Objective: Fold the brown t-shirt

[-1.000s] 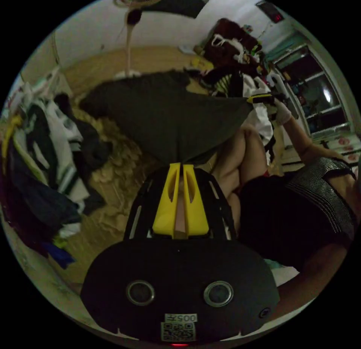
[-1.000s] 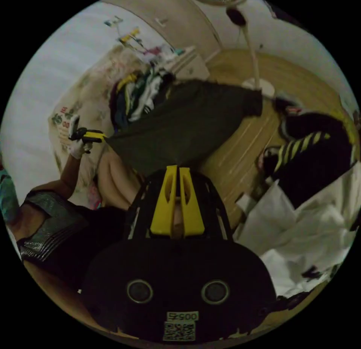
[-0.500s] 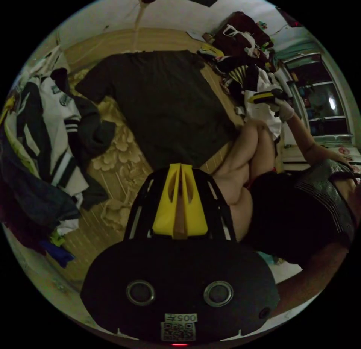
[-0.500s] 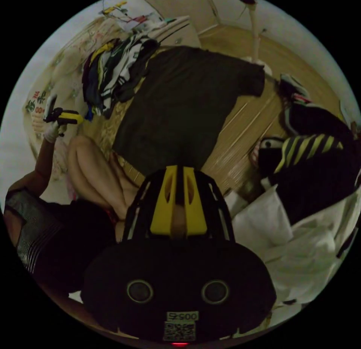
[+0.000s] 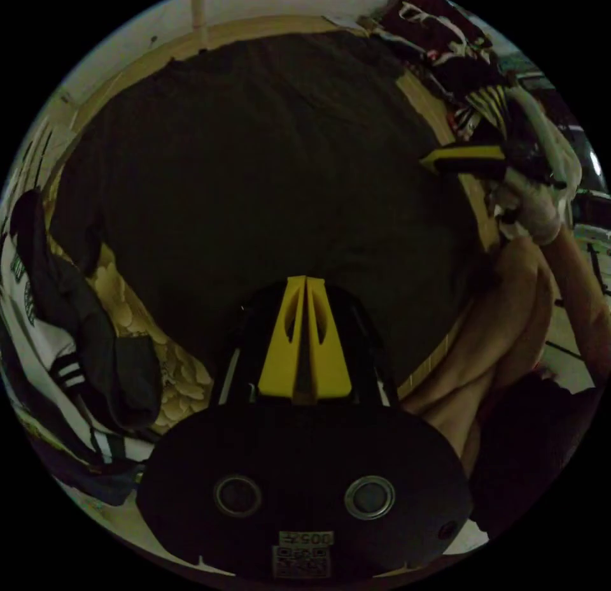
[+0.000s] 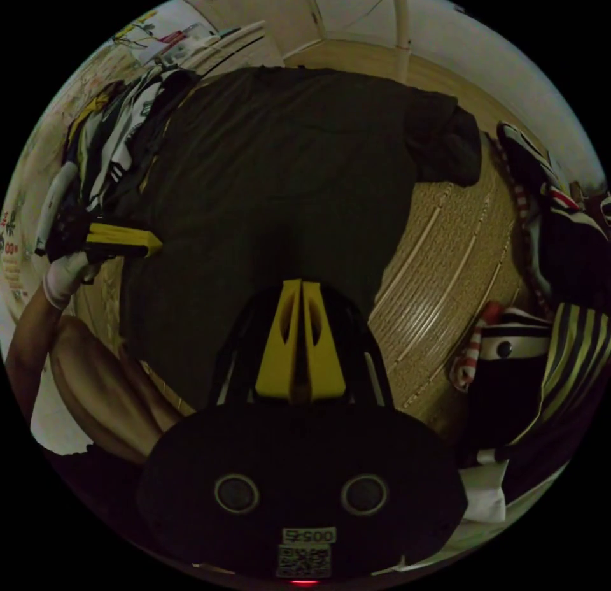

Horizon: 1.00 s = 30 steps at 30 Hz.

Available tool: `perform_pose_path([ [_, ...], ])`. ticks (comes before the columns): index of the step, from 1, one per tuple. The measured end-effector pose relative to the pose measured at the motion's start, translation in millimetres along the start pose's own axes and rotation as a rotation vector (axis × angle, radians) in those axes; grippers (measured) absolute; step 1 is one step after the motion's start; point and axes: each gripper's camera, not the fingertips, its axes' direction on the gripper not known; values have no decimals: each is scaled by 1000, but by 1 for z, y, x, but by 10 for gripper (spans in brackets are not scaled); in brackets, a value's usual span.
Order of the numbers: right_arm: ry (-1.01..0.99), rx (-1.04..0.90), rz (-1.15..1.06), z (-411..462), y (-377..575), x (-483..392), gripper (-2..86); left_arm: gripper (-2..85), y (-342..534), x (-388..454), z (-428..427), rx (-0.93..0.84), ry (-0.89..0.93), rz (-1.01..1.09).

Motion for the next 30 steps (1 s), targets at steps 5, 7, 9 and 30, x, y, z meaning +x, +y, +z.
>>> perform_pose_path([
  [5, -14, -58, -24, 21, 20, -1, -15, -6, -30, 26, 23, -78, 13, 33],
  [7, -20, -67, -23, 29, 27, -3, -15, -6, -41, 37, 35, -132, 16, 66],
  [9, -35, -90, -29, 36, 33, -5, -15, -6, -54, 51, 45, -165, 2, 88],
  [30, 64, 308, 303, 16, 18, 150, 79, 77, -362, 171, 2, 452, -114, 173],
])
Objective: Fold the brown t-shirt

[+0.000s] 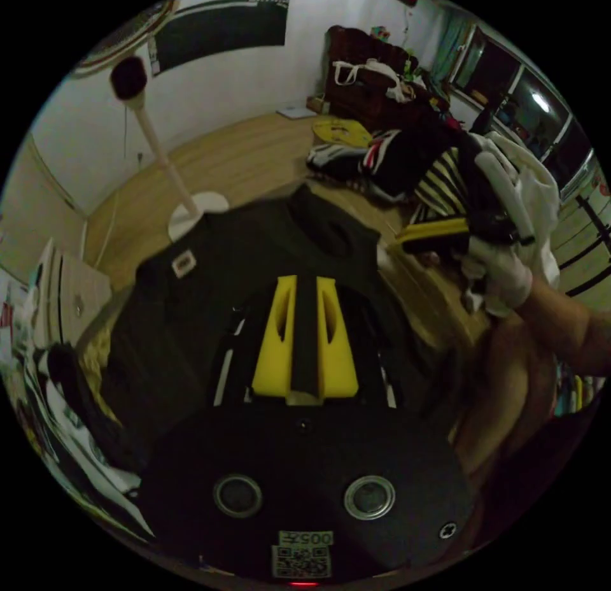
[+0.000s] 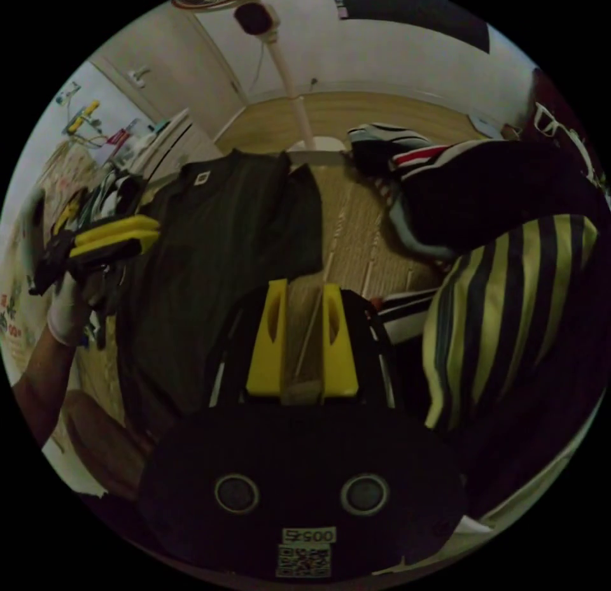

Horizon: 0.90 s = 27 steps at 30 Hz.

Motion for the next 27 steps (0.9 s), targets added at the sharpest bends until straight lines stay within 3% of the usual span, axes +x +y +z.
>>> perform_pose_path([
  [4, 6, -9, 18, 18, -9, 14, 86, 111, -76, 15, 45, -6, 31, 13],
  [8, 46, -5, -28, 31, -7, 18, 83, 126, -135, 39, 103, -147, -70, 106],
  [11, 73, 14, -61, 34, -2, 22, 68, 91, -154, 55, 141, -270, -89, 192],
  [16, 75, 23, -68, 36, 2, 35, -6, 32, -177, 66, 151, -219, -90, 181],
  [24, -34, 148, 55, -8, 9, 83, -15, 15, -213, 60, 139, -75, 47, 80],
  [27, -37, 106, 75, -8, 9, 92, -15, 13, -220, 52, 151, -124, 120, 29],
])
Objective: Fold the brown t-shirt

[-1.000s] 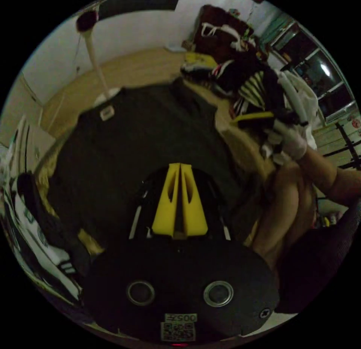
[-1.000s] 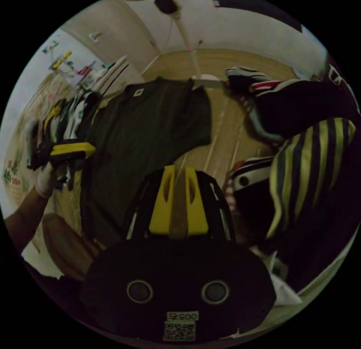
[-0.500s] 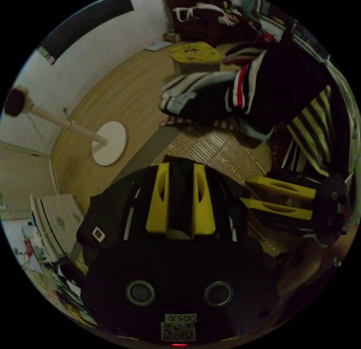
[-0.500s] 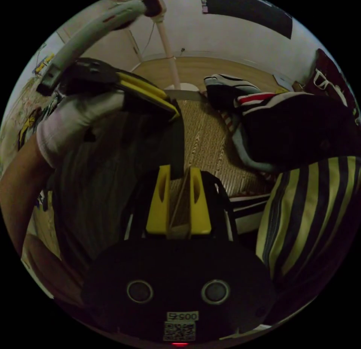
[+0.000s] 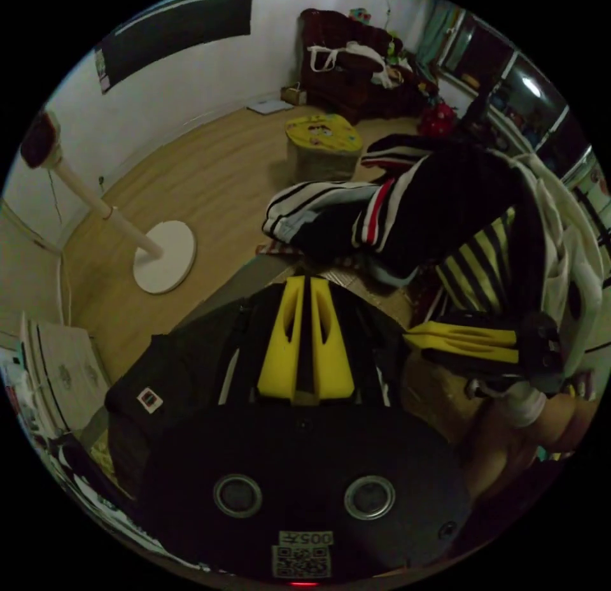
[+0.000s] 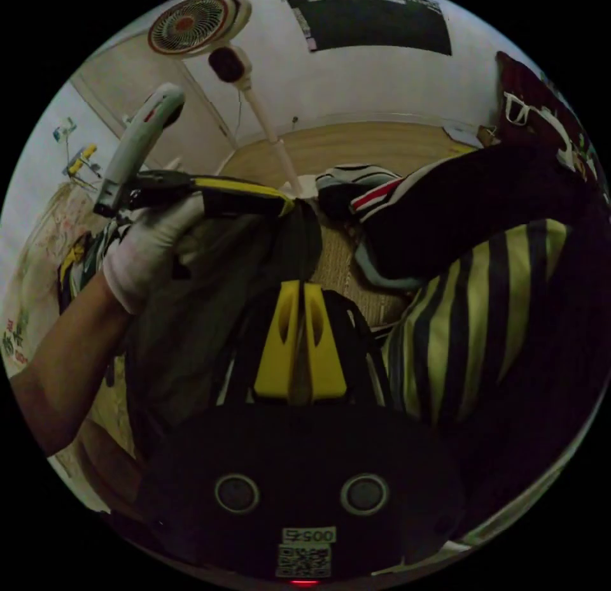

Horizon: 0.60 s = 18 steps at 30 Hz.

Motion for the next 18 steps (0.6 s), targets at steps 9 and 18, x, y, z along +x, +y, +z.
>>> perform_pose_path([
  [9, 14, -46, 69, 12, 5, 25, -14, 9, -7, -26, -8, 97, 172, -93],
  [18, -45, -23, 153, 12, 3, 44, -15, 12, -12, -25, 15, -20, -3, -112],
])
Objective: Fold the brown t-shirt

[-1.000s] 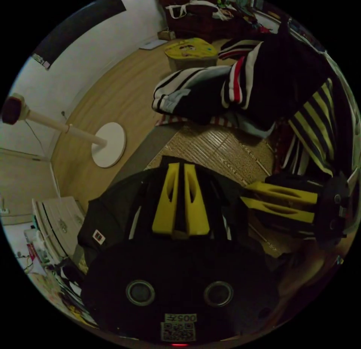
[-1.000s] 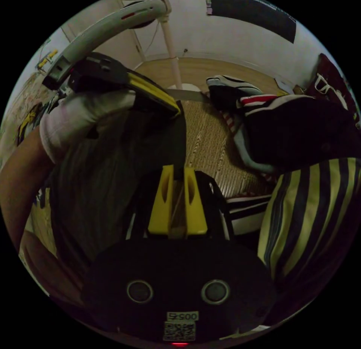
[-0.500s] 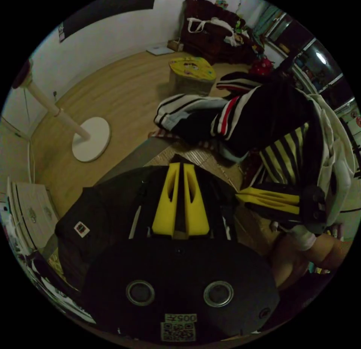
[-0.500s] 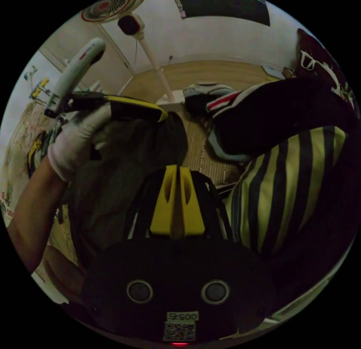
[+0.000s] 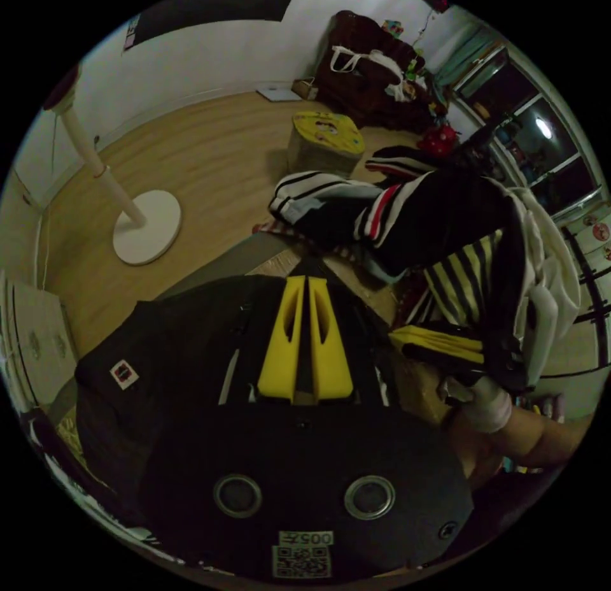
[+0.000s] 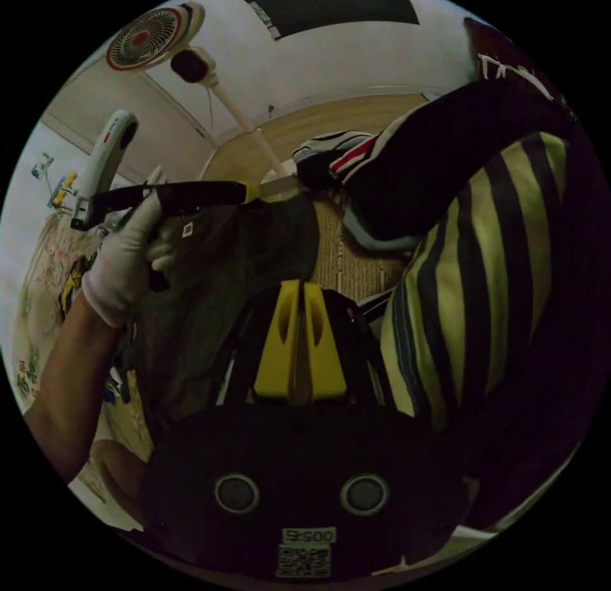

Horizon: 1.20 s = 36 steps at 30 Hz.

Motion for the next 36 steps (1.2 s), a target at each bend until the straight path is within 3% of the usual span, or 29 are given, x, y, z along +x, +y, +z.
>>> perform_pose_path([
  [3, -3, -11, 16, 3, -1, 4, -15, 25, 4, 1, -9, 69, -119, -33],
  [6, 7, -17, 5, 8, -2, 3, -14, 51, 7, 17, -15, 147, -81, 66],
  [11, 5, -25, -4, 16, -3, 0, -14, 118, -5, 39, 20, 29, -71, 156],
  [13, 5, -26, -10, 18, -3, -2, -14, 113, -6, 41, 37, -39, -98, 153],
  [15, 7, -26, -15, 19, -3, -5, -14, 79, 2, 41, 36, 8, -174, 130],
  [19, -9, -10, -16, 18, -3, -14, -13, 37, 19, 35, 17, 79, -108, 147],
  [27, -135, 116, -206, -8, -6, -81, -14, 24, 127, -55, -84, 362, 32, 37],
  [36, -424, -150, -432, 44, -10, -166, 10, 25, 286, -174, -111, 277, -146, -212],
])
